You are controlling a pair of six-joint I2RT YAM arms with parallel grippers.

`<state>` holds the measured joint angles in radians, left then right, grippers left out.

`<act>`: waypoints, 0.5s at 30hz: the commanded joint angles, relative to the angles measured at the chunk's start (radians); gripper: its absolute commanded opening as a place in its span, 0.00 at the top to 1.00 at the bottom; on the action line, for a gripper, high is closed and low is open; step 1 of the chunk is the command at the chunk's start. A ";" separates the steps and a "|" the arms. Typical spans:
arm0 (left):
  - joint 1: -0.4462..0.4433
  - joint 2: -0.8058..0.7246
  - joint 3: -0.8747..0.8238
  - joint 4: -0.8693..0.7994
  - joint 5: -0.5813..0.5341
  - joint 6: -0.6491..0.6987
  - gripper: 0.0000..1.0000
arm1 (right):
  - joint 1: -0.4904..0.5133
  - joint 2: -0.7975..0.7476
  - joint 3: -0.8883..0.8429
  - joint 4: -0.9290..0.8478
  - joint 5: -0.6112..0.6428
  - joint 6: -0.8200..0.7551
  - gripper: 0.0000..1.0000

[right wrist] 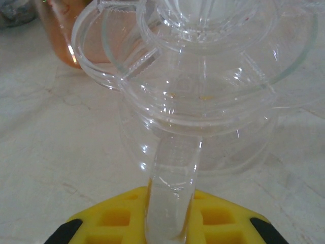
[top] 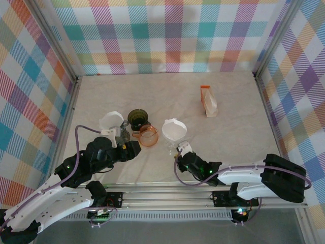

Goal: Place the coffee filter in the dripper

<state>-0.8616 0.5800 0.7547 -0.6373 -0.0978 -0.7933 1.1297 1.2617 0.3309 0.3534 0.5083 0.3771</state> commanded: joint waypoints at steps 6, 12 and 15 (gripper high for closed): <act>-0.005 -0.018 -0.011 -0.005 0.000 -0.003 0.24 | -0.140 0.092 0.069 0.088 -0.134 -0.057 0.82; -0.004 -0.020 -0.011 -0.011 -0.002 -0.003 0.24 | -0.220 0.189 0.132 0.111 -0.192 -0.084 0.82; -0.004 -0.020 -0.010 -0.015 -0.003 -0.002 0.24 | -0.262 0.237 0.168 0.116 -0.217 -0.092 0.82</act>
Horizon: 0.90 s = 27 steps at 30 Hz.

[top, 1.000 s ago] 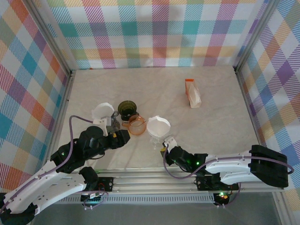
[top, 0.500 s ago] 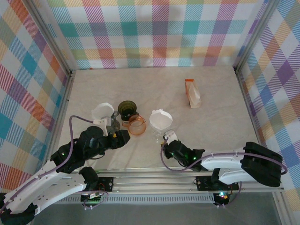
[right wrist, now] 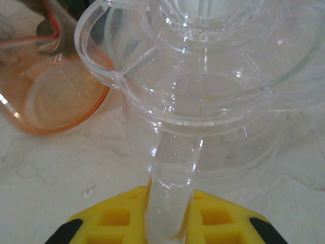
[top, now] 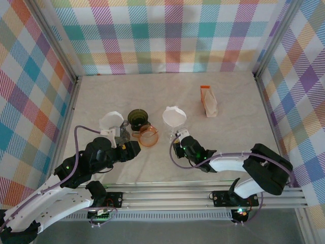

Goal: Place the coffee filter in the dripper

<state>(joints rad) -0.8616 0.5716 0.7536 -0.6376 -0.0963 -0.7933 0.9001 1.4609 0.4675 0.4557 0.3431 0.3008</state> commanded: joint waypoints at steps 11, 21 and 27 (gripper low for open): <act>-0.004 -0.025 -0.008 -0.031 -0.009 -0.002 0.24 | -0.171 0.199 0.196 -0.027 -0.135 -0.012 0.82; -0.004 -0.028 -0.012 -0.034 -0.016 -0.002 0.24 | -0.250 0.281 0.306 -0.120 -0.093 0.027 0.82; -0.004 -0.033 -0.014 -0.040 -0.021 -0.001 0.24 | -0.294 0.315 0.336 -0.134 -0.107 0.032 0.79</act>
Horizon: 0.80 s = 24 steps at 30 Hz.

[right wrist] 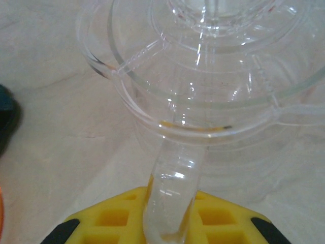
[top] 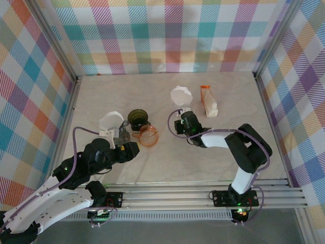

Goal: Place the coffee filter in the dripper

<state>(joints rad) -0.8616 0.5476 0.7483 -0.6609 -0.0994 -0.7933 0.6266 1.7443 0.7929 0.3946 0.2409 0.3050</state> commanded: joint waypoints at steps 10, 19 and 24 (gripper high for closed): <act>-0.004 -0.002 -0.009 -0.014 -0.025 0.000 0.24 | -0.030 0.046 -0.012 -0.021 -0.030 0.026 0.66; -0.005 0.009 -0.016 -0.005 -0.026 -0.003 0.24 | -0.027 -0.006 -0.072 0.028 -0.062 0.037 0.44; -0.002 0.015 -0.014 -0.002 -0.024 -0.003 0.24 | -0.014 -0.061 -0.120 0.048 -0.071 0.057 0.41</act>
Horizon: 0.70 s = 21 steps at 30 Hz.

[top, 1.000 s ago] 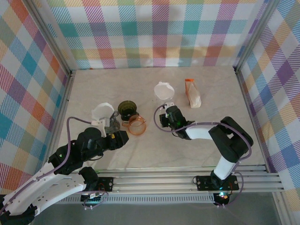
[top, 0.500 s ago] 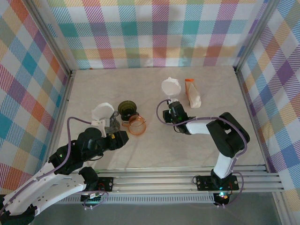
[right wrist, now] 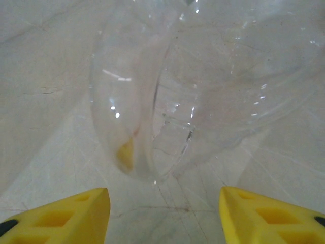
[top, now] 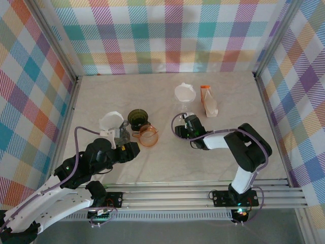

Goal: Place the coffee filter in the dripper

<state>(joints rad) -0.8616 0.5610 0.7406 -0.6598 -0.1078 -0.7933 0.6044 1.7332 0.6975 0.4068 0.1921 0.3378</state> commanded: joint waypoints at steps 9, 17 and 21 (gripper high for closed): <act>-0.002 -0.004 -0.002 -0.016 -0.022 -0.003 0.20 | 0.062 -0.293 -0.190 -0.004 -0.019 0.106 0.39; -0.002 -0.006 0.003 -0.021 -0.037 0.006 0.13 | 0.124 -0.537 -0.193 -0.174 -0.206 0.119 0.37; -0.001 -0.010 0.002 -0.022 -0.037 0.001 0.06 | 0.213 -0.464 -0.105 -0.172 -0.292 0.071 0.36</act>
<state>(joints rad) -0.8616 0.5606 0.7406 -0.6613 -0.1295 -0.7929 0.7708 1.2282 0.5323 0.2649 0.0051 0.4404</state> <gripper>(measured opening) 0.934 0.639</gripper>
